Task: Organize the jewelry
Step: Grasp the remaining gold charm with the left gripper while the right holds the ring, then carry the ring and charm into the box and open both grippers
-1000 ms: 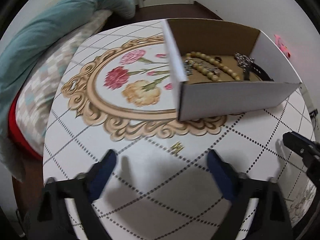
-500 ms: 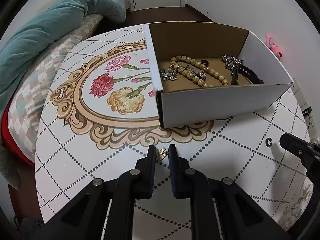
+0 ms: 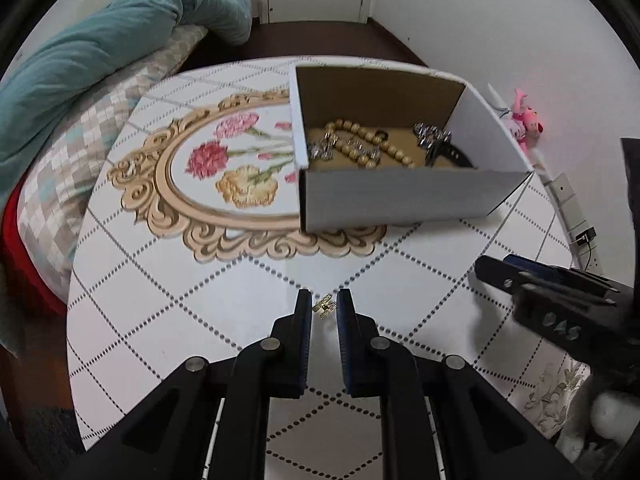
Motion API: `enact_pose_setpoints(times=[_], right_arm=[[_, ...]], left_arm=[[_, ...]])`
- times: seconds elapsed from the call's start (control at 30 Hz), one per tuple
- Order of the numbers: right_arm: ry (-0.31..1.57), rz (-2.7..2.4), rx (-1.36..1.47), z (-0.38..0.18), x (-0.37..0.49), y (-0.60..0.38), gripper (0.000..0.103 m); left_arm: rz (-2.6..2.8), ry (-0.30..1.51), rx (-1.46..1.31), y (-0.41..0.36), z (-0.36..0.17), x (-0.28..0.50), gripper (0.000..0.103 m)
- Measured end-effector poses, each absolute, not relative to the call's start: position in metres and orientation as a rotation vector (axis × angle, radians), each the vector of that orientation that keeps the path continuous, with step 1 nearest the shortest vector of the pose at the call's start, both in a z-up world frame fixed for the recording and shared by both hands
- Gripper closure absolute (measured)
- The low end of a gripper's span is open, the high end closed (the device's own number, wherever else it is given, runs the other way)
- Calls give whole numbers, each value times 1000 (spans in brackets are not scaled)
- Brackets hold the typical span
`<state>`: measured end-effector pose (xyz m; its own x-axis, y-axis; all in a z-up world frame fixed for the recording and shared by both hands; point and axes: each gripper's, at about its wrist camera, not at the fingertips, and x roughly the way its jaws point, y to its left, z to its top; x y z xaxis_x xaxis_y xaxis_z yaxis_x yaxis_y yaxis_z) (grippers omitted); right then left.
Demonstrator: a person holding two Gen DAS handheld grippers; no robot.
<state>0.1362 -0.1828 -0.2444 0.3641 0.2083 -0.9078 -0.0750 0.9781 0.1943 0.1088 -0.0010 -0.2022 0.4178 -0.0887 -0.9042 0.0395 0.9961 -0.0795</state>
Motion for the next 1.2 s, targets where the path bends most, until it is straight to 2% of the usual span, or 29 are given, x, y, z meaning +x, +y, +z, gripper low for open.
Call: enact_pose_setpoints(times=[0.07, 0.17, 0.33, 0.6, 0.7, 0.87, 0.93, 0.97, 1.0, 1.03, 1.07, 1.13, 1.2], right_arm=[[1164, 169, 73, -248, 132, -175, 67], [1132, 147, 6, -249, 126, -167, 90], [1131, 188, 105, -237, 120, -176, 90], [1010, 317, 295, -143, 148, -196, 90], [1030, 326, 283, -133, 186, -193, 90], [1180, 333, 197, -148, 238, -176, 89], [1209, 320, 168, -153, 247, -174, 79], [1212, 310, 151, -154, 249, -175, 66], [1210, 300, 144, -154, 250, -176, 60], [1207, 298, 147, -153, 250, -179, 60], [1205, 292, 144, -153, 249, -180, 60], [1193, 266, 120, -149, 246, -182, 60], [1188, 240, 101, -147, 243, -185, 50]], left_arm=[[-71, 1148, -49, 0, -207, 108, 93], [-61, 1153, -48, 2, -209, 107, 93], [-82, 1131, -75, 0, -188, 104, 93], [-216, 1082, -178, -11, -117, 155, 93], [-233, 1104, -186, -13, -110, 195, 93], [-189, 1223, -184, -12, -119, 235, 90], [-162, 1225, -156, -11, -120, 241, 81], [-151, 1218, -147, -9, -119, 241, 65], [-135, 1209, -139, -7, -117, 241, 45], [-126, 1197, -142, -4, -116, 241, 39], [-112, 1184, -141, -1, -114, 240, 35], [-80, 1181, -127, 4, -113, 236, 34], [-59, 1185, -123, 8, -114, 233, 34]])
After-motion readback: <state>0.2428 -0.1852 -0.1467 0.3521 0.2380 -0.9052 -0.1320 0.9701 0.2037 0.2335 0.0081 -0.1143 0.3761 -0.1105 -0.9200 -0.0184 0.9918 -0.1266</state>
